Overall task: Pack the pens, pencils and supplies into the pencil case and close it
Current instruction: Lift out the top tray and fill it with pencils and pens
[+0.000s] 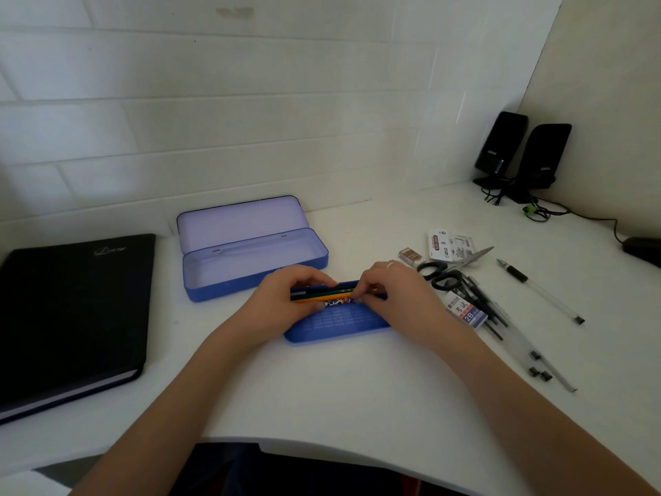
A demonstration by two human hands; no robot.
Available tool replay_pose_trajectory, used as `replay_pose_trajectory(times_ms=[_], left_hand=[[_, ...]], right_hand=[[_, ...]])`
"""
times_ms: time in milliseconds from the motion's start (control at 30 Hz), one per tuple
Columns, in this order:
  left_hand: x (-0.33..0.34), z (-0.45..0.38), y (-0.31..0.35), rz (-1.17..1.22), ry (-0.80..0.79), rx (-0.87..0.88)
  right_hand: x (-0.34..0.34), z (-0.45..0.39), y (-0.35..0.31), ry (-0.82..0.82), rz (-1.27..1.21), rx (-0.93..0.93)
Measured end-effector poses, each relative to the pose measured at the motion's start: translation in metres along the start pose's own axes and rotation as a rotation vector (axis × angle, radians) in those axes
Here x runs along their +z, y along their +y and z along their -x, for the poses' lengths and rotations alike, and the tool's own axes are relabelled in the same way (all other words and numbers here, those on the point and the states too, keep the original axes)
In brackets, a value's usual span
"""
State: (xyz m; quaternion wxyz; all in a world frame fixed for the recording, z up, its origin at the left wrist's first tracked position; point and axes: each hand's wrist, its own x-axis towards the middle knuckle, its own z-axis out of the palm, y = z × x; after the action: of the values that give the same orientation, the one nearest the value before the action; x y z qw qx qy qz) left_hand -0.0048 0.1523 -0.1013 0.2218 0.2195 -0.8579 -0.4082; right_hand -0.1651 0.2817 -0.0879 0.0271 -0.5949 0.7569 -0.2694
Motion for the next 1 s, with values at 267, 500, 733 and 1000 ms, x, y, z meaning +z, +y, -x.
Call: replay_pose_trajectory(times_ms=[267,500,733,1000], left_hand=[[0.0,0.001,0.0,0.041,0.0,-0.026],[0.001,0.001,0.0,0.045,-0.011,-0.035],[0.001,0.001,0.0,0.038,-0.03,-0.022],[0.002,0.001,0.0,0.019,-0.014,-0.022]], right_hand=[[-0.051,0.003,0.046,0.283,0.202,0.518],[-0.083,0.016,0.083,0.184,0.232,0.93],[-0.089,0.022,0.099,-0.032,0.124,0.993],[-0.083,0.019,0.09,-0.123,0.22,0.948]])
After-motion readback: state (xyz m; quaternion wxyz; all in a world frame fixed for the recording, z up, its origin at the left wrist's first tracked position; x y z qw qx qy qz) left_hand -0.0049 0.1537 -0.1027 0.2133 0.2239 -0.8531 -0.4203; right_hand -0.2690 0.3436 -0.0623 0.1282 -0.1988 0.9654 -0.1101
